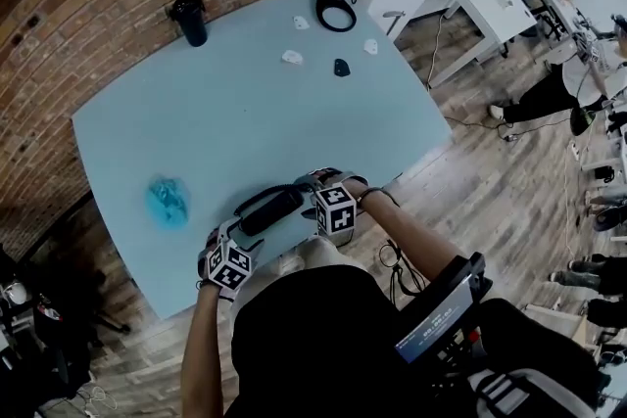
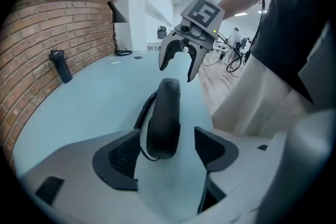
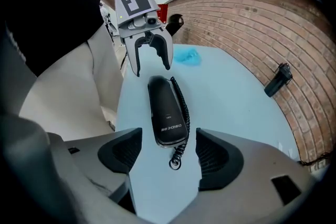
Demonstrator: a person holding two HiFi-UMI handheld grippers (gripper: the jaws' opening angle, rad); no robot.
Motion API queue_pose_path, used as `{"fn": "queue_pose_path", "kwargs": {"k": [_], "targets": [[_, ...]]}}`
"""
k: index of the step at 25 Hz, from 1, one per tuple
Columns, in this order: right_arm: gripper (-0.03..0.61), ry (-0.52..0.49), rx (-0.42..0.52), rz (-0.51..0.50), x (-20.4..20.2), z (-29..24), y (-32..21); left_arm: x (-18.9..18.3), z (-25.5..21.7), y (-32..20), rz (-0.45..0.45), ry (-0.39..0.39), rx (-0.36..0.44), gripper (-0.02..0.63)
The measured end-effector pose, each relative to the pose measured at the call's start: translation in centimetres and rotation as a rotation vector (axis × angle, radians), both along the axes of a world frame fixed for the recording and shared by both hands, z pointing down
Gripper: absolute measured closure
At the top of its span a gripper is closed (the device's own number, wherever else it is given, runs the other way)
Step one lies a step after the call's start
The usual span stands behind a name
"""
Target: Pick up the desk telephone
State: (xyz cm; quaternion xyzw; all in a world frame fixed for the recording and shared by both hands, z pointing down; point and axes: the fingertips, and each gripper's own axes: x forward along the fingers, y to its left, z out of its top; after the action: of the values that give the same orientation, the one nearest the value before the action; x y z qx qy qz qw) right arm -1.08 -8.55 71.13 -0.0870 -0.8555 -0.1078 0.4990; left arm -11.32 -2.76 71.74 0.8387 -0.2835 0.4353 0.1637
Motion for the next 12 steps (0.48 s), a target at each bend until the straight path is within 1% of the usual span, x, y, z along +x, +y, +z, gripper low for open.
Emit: {"fn": "queue_pose_path", "kwargs": {"k": [1,5,8,12], "targets": [[0.266,0.012,-0.012,-0.008,0.0,0.4,0.0,0.0,0.3,0.1,0.003,-0.005,-0.014,0.272],[0.264,0.04,-0.051,-0.031,0.0,1.5,0.1,0.2,1.4,0.0,0.004,-0.02,-0.049,0.272],[0.264,0.032,-0.063,-0.024,-0.5,1.9,-0.2,0.7,2.0,-0.2,0.024,-0.03,-0.065,0.272],[0.267,0.045,-0.085,-0.011,-1.3,3.0,-0.3,0.8,2.8,-0.5,0.027,-0.039,-0.083,0.272]]}}
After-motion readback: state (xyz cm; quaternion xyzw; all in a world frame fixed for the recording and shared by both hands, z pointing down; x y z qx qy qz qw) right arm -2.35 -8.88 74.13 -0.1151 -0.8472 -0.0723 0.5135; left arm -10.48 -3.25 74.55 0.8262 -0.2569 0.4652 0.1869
